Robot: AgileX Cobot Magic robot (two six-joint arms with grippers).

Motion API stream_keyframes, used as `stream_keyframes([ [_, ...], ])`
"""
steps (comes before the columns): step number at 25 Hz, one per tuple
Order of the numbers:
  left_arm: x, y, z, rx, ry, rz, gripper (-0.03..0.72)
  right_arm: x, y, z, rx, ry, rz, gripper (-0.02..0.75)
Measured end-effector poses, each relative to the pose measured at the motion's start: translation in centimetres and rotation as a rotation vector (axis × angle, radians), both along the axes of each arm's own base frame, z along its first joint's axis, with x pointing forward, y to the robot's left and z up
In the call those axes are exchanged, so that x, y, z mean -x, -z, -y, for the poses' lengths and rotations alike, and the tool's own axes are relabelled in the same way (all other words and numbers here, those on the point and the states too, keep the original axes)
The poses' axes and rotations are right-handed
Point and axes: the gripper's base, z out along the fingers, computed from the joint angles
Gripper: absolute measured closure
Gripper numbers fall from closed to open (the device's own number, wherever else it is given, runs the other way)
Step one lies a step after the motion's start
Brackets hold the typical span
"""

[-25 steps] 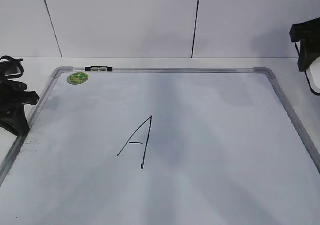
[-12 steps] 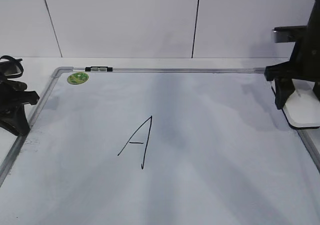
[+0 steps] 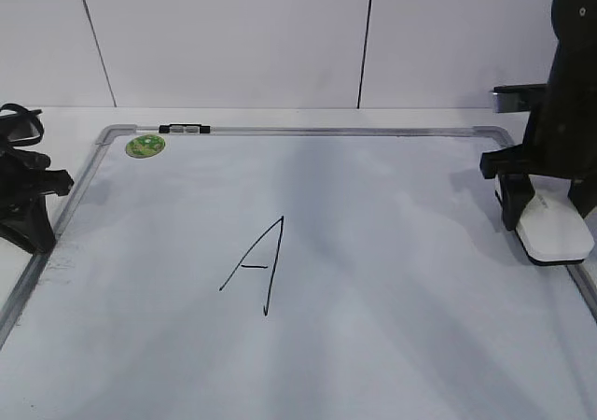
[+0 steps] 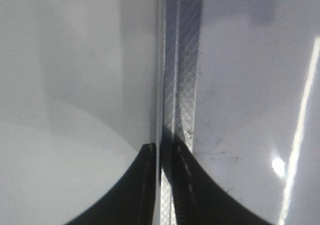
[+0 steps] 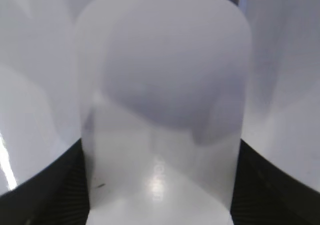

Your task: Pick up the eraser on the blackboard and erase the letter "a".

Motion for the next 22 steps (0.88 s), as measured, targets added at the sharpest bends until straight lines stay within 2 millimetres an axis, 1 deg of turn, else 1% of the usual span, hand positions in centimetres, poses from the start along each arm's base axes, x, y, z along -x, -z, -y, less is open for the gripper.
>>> stream_keyframes([
  [9,0.0,0.0,0.0,0.000,0.000,0.000,0.610,-0.2,1.2,0.0,0.006,-0.006,-0.026,0.181],
  [22,0.0,0.0,0.0,0.000,0.000,0.000,0.606,-0.3,1.2,0.1,0.011,-0.009,-0.025,0.181],
])
